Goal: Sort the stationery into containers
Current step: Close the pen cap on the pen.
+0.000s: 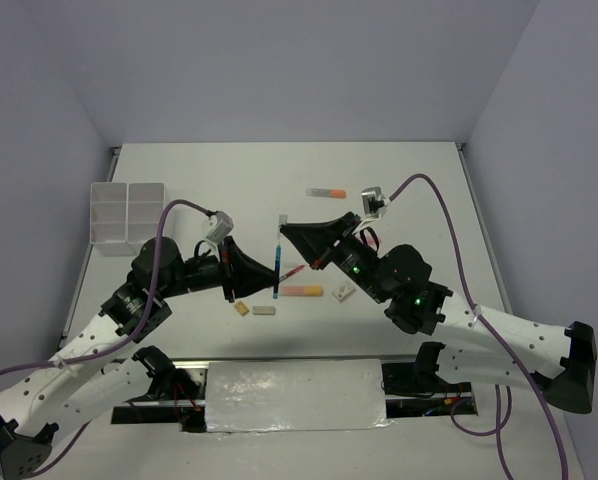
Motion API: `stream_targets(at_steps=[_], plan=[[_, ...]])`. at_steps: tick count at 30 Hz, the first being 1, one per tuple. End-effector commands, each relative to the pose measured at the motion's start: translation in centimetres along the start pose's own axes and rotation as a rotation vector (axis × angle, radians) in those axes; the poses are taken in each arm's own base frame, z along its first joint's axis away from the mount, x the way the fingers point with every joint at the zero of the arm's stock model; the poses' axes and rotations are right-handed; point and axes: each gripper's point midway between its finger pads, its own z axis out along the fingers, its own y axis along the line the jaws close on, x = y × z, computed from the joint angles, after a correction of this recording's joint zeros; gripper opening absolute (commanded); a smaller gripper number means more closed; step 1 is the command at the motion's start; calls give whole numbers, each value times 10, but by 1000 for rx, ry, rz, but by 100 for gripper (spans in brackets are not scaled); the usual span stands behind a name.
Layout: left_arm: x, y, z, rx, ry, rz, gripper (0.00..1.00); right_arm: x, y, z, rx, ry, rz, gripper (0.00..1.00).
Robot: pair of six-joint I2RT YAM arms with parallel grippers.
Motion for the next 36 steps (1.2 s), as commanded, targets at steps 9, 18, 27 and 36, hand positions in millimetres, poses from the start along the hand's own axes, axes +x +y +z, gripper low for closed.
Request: stream_targets(at_steps=[9,18,27,36], plan=[[-16,-8,-1,20,-52,33,0,0,7,4,-35,-10,-1,0],[-17,-5,-2,-1,-56,42,0,5,5,3,-31,3,12,0],[-21,-4,-3,-17,-78,42,0,12,3,1,-33,19,17,0],[-28,-9,-3,-1,-87,37,0,28,5,3,-85,42,-25,0]])
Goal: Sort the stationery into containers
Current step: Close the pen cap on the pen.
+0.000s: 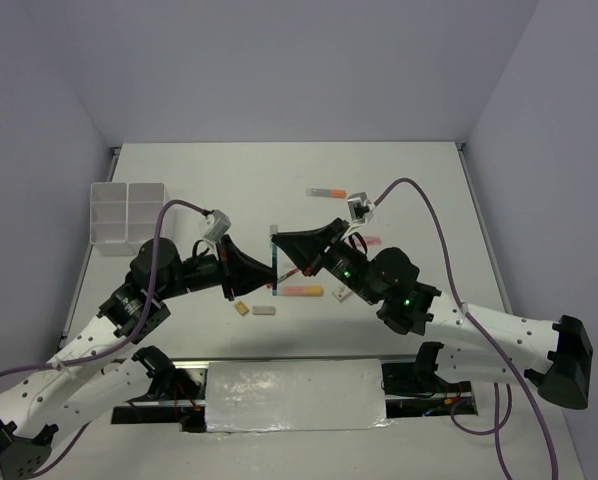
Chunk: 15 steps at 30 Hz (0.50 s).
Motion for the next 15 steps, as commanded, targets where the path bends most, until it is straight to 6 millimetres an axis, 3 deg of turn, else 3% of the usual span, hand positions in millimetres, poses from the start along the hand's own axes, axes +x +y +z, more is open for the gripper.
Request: stream_targets(at_steps=[1,9,15], plan=[[-25,-16,-2,44,-71,38,0,1,12,0,-72,-23,-25,0],[-39,-18,-9,14,-142,38,0,4,12,-3,-93,-45,-63,0],[-46,-19,-13,-2,-161,63,0,21,14,2,-120,19,-128,0]])
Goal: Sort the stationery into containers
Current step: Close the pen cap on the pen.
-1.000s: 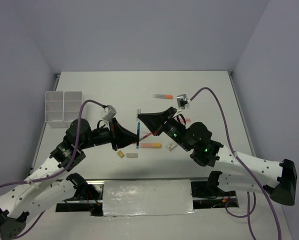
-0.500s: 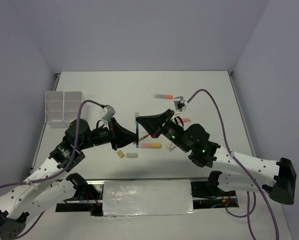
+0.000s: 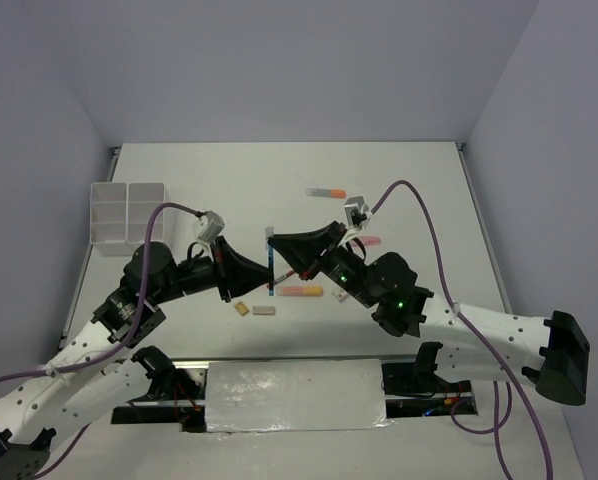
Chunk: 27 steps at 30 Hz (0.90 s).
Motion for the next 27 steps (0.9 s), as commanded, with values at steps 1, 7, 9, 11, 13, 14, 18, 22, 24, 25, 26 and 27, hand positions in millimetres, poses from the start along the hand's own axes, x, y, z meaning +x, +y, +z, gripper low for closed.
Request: stream_targets(at_steps=[1,7,9,11,13,14,18,22,24,25,26,27], plan=[[-40,-18,-6,21,-129,76,0,18,5,0,-39,61,-57,0],[-45,-18,-9,9,-154,90,0,30,1,-3,-40,85,-49,0],[-47,-14,-11,-16,-163,107,0,34,-1,-3,-34,96,-35,0],[-47,-11,-14,-40,-167,125,0,35,-2,-4,-23,108,-18,0],[-50,-9,-17,-58,-184,139,0,39,0,-3,-23,130,-5,0],[-51,-9,-18,-61,-194,142,0,39,1,-3,-26,136,1,0],[-53,-13,-20,-42,-222,151,0,44,1,-4,-26,145,34,0],[-55,-15,-19,-31,-228,162,0,49,0,-4,-21,166,61,0],[-55,-16,-19,-20,-222,165,0,52,-1,-2,-11,178,60,0],[-55,-16,-19,-20,-226,167,0,53,-1,-3,-13,181,62,0],[-56,-17,-19,-18,-228,169,0,53,-2,-3,-11,181,62,0],[-56,-17,-20,-20,-231,171,0,55,-2,-4,-8,185,63,0]])
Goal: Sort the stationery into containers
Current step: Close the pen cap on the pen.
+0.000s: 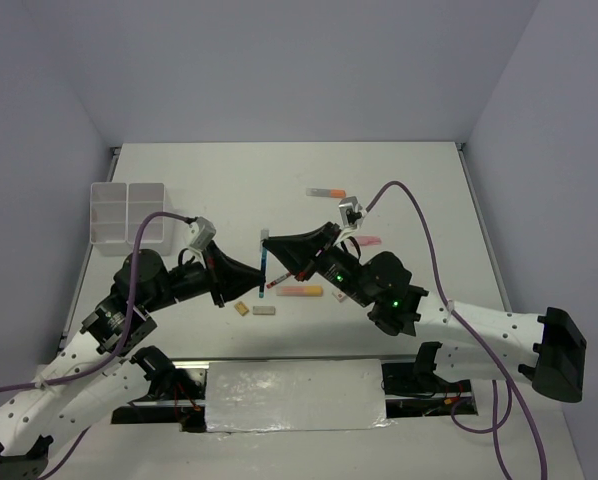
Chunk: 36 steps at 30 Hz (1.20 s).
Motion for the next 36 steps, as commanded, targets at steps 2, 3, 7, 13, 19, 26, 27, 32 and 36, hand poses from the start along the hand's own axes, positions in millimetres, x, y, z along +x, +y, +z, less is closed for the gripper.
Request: stream_targets(at_steps=[2,3,7,13,19,26,27,32,36], plan=[[-60,-19,-6,38,-223,125,0,43,-9,-8,18,158,8,0],[-60,-19,-7,32,-224,131,0,45,-10,-8,25,168,8,0],[-62,-19,-8,25,-221,145,0,52,-10,-9,18,196,12,0],[-62,-20,-8,27,-216,166,0,60,-11,-12,22,240,8,0],[-67,-20,-10,18,-225,179,0,71,-13,-18,27,294,21,0],[-69,-20,-12,7,-225,191,0,90,-25,-22,57,345,16,0],[-70,-19,-12,0,-223,194,0,93,-23,-23,47,360,16,0],[-73,-17,-13,-18,-230,205,0,103,-20,-28,36,400,-1,0],[-77,-16,-16,-40,-240,213,0,108,-20,-33,40,414,-3,0]])
